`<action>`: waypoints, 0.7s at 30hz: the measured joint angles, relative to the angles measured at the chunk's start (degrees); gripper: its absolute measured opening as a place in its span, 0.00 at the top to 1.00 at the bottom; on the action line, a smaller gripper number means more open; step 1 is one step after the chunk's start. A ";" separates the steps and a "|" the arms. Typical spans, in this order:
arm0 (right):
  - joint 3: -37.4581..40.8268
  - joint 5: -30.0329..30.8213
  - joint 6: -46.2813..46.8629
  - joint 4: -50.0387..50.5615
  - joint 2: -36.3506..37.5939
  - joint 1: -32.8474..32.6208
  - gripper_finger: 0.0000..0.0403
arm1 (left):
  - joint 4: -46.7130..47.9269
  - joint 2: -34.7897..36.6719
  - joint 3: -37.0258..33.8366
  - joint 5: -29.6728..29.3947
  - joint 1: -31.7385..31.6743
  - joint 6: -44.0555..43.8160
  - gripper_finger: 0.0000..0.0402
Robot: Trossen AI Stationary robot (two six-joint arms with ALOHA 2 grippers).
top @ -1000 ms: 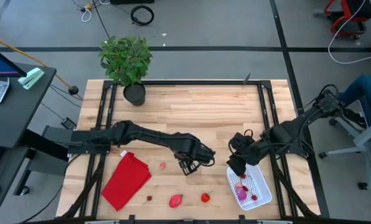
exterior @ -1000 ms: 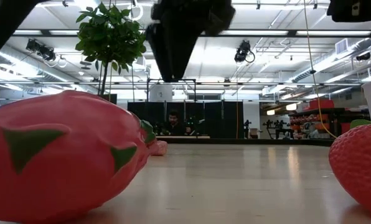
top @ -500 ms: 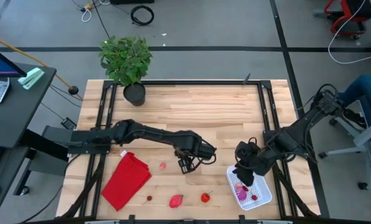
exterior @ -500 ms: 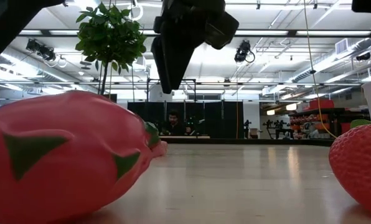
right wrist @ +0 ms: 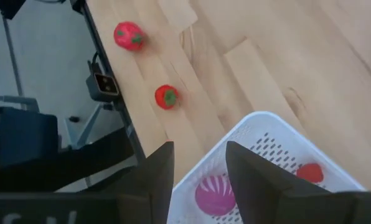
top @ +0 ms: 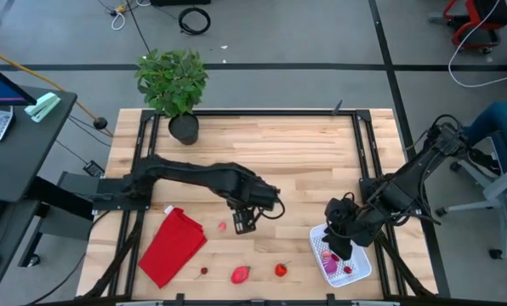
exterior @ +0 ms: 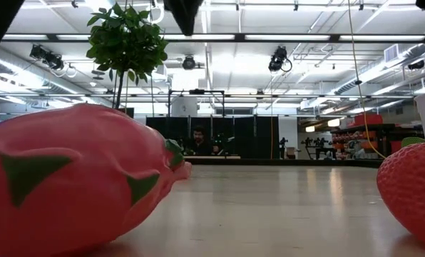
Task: Pick and placing Produce into tupperware
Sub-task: Put the peach into the white basket
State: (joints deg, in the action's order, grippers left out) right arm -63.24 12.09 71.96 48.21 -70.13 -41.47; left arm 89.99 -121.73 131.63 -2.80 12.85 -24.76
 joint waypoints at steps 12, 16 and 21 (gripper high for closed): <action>0.00 3.01 -0.02 0.02 0.00 0.02 0.62 | -0.08 15.73 -0.22 -7.56 0.08 2.88 0.45; 0.00 5.67 -0.06 0.00 0.00 0.03 0.62 | -0.51 20.27 -7.71 -11.60 -0.69 2.17 0.44; 0.00 9.16 -0.06 0.00 0.00 0.04 0.62 | -14.56 26.81 -29.17 -9.05 -1.19 -0.33 0.45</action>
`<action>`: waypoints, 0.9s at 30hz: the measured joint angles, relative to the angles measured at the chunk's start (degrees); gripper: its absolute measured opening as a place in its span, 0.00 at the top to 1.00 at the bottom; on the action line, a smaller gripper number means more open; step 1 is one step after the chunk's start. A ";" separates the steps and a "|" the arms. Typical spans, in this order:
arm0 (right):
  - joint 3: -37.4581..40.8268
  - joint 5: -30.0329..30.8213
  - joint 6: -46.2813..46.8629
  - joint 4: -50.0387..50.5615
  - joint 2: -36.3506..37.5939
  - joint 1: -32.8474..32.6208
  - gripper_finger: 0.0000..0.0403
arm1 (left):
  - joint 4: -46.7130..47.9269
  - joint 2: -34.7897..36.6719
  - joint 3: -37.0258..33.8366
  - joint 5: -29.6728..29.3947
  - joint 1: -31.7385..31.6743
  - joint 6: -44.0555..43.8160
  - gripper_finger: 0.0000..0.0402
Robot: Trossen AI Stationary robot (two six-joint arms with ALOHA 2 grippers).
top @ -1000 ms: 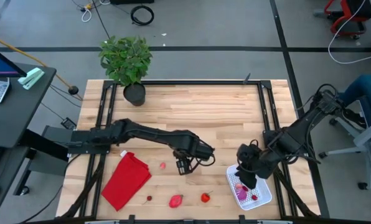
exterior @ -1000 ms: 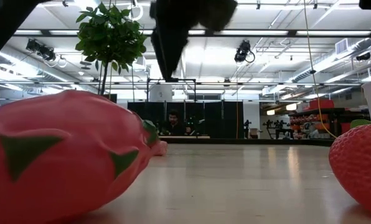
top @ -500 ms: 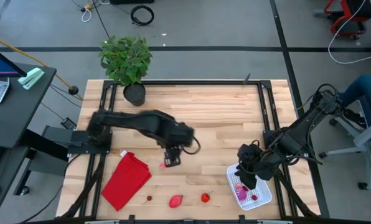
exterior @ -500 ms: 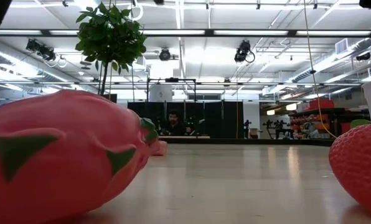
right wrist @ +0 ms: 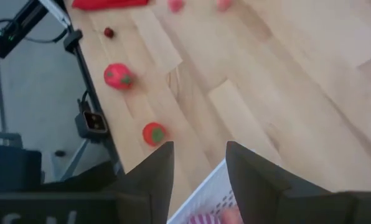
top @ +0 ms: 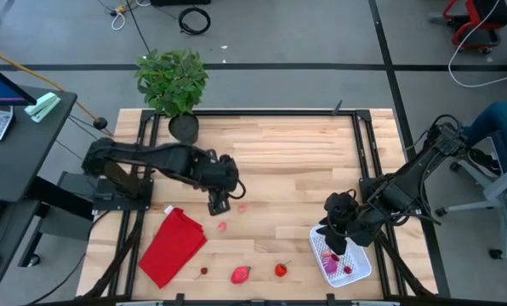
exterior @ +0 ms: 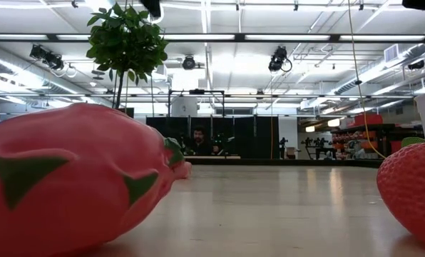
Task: Pick and placing Produce into tupperware
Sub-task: Put the peach into the white basket
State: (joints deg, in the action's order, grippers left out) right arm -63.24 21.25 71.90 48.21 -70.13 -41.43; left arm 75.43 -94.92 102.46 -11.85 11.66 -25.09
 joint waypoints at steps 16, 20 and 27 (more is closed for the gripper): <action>0.00 8.30 1.91 -0.03 -0.02 0.07 0.62 | -51.95 2.48 -38.38 8.53 0.52 -8.57 0.44; 0.00 9.05 2.11 -0.58 -0.02 0.07 0.62 | -53.02 2.27 -40.26 8.04 0.61 -8.73 0.44; 0.00 11.13 2.24 -0.97 -0.02 0.07 0.62 | -54.42 1.70 -44.37 5.54 0.17 -9.49 0.44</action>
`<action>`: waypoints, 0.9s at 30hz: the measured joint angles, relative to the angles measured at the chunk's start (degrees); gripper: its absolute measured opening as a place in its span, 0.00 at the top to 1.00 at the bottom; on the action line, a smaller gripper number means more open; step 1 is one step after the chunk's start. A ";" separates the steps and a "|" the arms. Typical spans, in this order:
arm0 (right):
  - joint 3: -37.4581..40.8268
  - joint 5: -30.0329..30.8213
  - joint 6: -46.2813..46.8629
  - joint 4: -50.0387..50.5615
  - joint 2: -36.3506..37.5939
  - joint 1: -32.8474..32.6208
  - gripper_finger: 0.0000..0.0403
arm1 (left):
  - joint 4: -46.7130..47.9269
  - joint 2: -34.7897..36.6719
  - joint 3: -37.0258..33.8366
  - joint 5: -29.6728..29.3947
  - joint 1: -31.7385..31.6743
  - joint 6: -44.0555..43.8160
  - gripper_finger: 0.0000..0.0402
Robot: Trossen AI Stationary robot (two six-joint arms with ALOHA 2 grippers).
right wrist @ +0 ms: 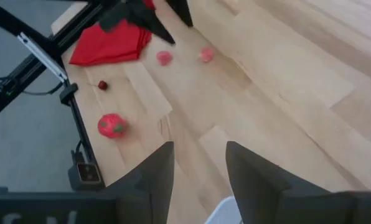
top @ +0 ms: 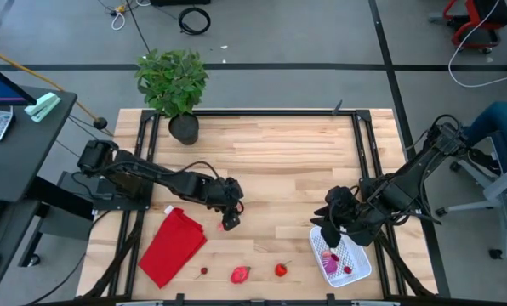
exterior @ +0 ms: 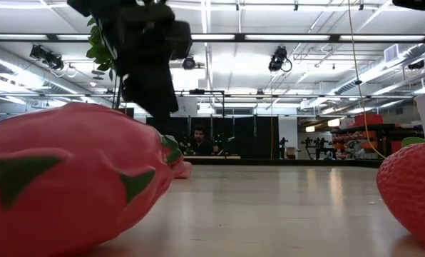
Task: Pick and placing Produce into tupperware
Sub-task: Put the peach into the white basket
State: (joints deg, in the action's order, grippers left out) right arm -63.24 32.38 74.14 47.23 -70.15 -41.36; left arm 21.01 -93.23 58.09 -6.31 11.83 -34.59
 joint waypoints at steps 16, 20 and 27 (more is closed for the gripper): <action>0.00 1.86 0.78 -0.41 0.00 0.00 0.62 | -7.83 -9.90 -0.69 -4.61 -0.10 -8.70 0.44; 0.00 1.86 0.75 -0.44 0.00 0.00 0.62 | -7.72 -11.76 -0.69 -6.59 -0.41 -8.69 0.45; 0.00 1.88 0.69 -0.51 0.00 0.00 0.62 | -7.96 -13.37 -0.51 -7.55 -0.11 -10.46 0.49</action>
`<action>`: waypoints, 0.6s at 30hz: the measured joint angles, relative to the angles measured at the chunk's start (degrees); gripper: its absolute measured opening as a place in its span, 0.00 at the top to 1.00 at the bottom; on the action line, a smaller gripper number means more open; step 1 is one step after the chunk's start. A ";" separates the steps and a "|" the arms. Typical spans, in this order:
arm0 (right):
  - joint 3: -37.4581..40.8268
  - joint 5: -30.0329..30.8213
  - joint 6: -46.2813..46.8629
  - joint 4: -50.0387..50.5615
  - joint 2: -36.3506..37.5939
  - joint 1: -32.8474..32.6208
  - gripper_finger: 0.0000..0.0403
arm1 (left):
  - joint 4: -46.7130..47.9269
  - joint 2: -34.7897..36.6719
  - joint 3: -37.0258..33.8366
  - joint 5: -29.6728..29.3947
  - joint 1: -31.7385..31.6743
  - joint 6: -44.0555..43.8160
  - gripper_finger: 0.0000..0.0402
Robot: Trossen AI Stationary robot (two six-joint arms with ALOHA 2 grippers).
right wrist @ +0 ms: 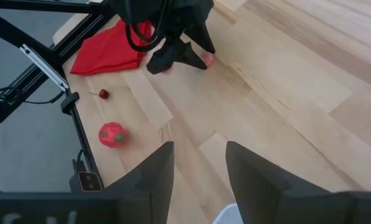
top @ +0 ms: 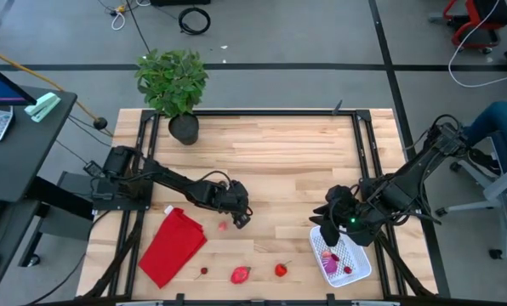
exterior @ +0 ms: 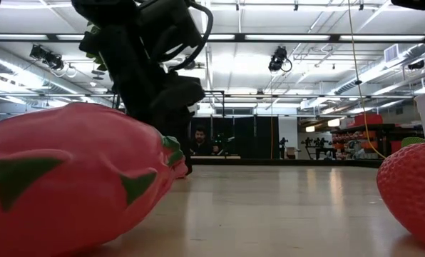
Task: Pick and placing Produce into tupperware
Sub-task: Put the peach into the white basket
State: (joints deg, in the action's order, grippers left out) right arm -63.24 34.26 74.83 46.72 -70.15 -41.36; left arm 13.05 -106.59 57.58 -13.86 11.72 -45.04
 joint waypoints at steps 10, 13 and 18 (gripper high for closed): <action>0.00 2.80 0.04 0.08 0.00 -0.01 0.62 | -1.01 0.20 -0.15 -0.77 0.10 -5.57 0.66; 0.00 5.83 0.13 0.37 0.00 -0.01 0.62 | -3.11 0.07 -0.15 0.38 0.07 -8.70 0.73; 0.00 12.69 0.13 2.06 0.00 0.48 0.62 | -15.78 -0.12 -0.22 5.25 0.22 -12.51 0.80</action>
State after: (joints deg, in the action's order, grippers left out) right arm -63.24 46.95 74.96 48.78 -70.15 -40.89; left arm -2.73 -106.72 57.36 -8.61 11.93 -57.56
